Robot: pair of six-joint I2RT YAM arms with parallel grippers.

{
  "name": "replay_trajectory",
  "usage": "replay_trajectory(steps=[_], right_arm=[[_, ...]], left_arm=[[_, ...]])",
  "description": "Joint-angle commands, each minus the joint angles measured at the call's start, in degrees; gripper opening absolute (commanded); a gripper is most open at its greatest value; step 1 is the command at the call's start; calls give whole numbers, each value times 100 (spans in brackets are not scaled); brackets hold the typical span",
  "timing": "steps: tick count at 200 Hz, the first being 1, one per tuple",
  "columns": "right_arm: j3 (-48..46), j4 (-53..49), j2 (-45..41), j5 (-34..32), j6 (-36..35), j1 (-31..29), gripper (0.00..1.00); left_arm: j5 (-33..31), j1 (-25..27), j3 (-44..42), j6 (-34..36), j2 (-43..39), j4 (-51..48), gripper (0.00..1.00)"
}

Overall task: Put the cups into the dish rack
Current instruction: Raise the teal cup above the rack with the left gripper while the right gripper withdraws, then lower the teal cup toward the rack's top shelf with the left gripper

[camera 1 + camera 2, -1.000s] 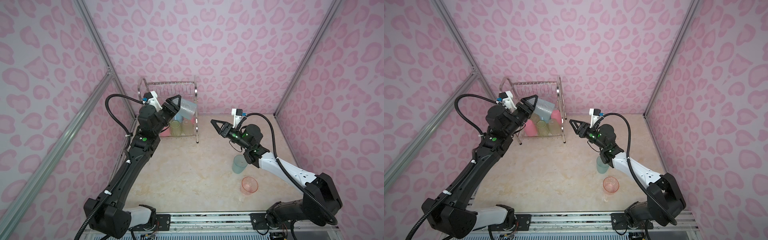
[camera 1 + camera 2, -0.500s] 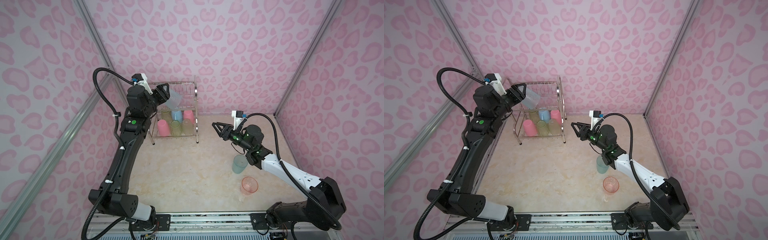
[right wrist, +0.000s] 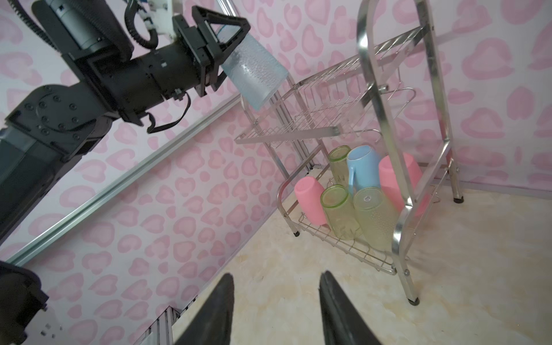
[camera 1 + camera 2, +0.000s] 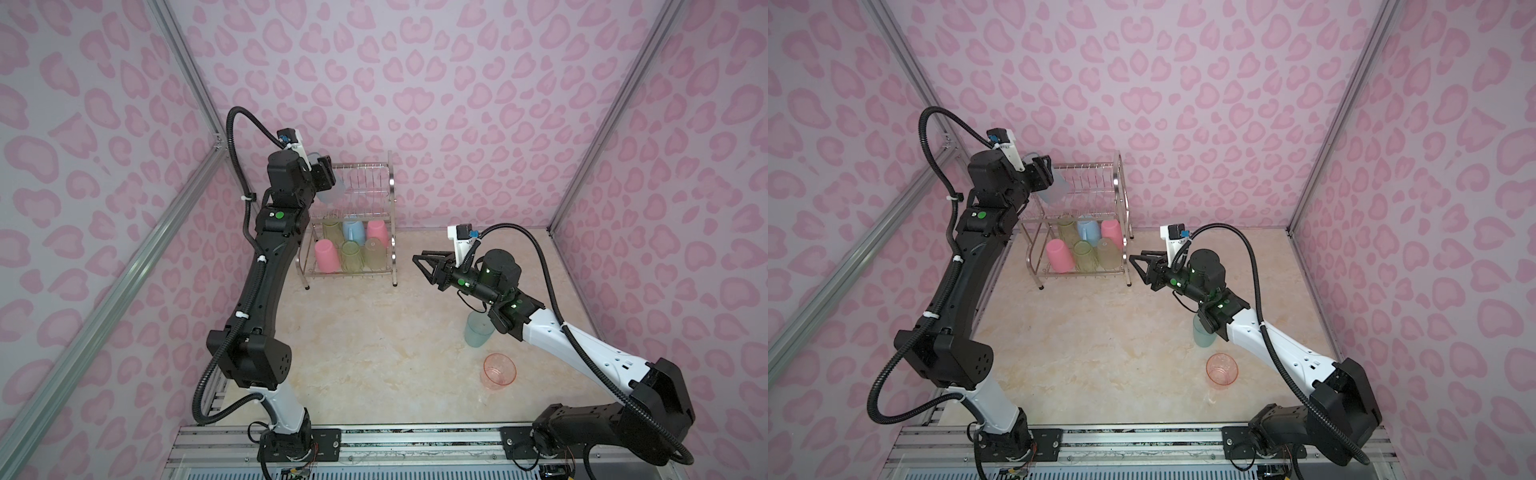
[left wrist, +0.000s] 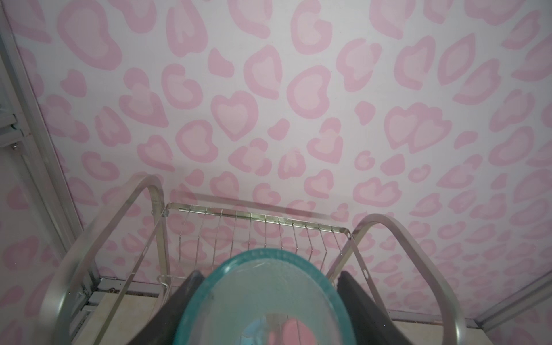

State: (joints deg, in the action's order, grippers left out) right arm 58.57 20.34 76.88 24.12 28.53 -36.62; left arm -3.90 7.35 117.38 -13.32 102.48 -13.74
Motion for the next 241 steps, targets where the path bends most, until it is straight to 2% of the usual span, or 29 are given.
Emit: replay_trajectory(steps=[1, 62, 135, 241], right_arm=[[110, -464, -35, -149, -753, -175, 47], [28, -515, -188, -215, -1241, -460, 48], [-201, -395, -384, -337, -1325, -495, 49], [-296, -328, -415, -470, -1364, -509, 49]], left_arm=[[-284, -9, 373, 509, 317, 66, 55], [-871, -183, 870, 805, 1041, 98, 55], [-956, -329, 1000, 866, 1550, 83, 55], [-1005, -461, 863, 910, 1718, 41, 58]])
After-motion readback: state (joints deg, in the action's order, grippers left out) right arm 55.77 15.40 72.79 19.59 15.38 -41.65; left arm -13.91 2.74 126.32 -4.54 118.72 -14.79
